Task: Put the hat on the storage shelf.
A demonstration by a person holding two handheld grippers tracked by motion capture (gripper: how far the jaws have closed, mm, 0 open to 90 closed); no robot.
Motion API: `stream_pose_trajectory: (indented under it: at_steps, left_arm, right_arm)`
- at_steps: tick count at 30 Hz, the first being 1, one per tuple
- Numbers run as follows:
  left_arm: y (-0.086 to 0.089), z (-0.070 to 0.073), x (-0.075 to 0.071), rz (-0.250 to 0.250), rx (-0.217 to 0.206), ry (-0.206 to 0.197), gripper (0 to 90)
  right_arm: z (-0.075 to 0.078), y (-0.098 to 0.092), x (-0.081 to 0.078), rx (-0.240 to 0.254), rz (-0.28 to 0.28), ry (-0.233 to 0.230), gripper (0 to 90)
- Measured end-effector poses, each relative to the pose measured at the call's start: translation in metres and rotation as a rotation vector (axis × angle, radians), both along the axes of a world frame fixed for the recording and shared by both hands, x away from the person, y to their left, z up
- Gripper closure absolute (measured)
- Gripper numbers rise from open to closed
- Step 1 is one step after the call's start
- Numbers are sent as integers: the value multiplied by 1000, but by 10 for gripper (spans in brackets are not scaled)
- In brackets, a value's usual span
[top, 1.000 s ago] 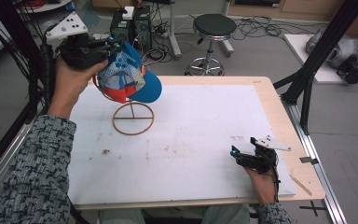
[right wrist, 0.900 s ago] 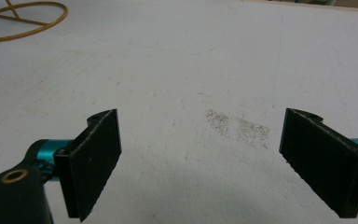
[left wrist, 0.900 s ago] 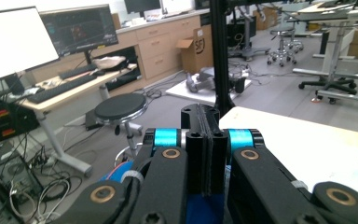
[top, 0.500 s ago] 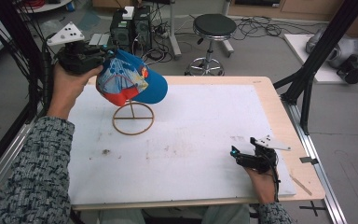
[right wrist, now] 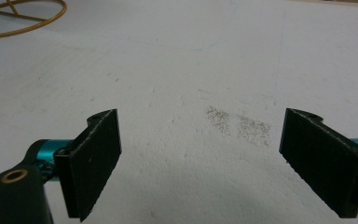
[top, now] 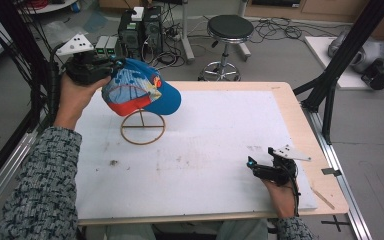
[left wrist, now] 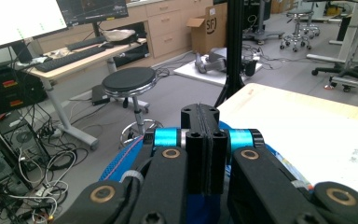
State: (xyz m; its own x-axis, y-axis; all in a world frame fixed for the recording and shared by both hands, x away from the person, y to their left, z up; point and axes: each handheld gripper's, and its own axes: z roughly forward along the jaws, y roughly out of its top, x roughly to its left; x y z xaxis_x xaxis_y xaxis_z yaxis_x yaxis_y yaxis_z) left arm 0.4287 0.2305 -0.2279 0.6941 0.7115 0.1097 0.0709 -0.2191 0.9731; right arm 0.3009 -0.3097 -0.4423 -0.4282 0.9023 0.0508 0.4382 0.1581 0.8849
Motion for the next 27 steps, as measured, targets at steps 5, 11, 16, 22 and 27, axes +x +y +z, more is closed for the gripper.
stream_pose_trajectory:
  at_steps: [5,11,16,22,27]
  left_arm:
    - [2,-5,1,-1,-16,-2,891]
    - [3,-8,2,-3,-21,-5,891]
    - [3,-11,5,9,-7,-21,890]
    - [5,-14,9,19,-16,-4,890]
    - [7,-15,11,27,-14,-4,889]
  right_arm:
    - [0,0,0,-2,3,5,117]
    - [-1,0,1,-3,3,5,117]
    - [-1,0,1,-4,6,5,118]
    - [-1,0,1,-4,5,6,117]
    - [-1,0,1,-7,7,7,118]
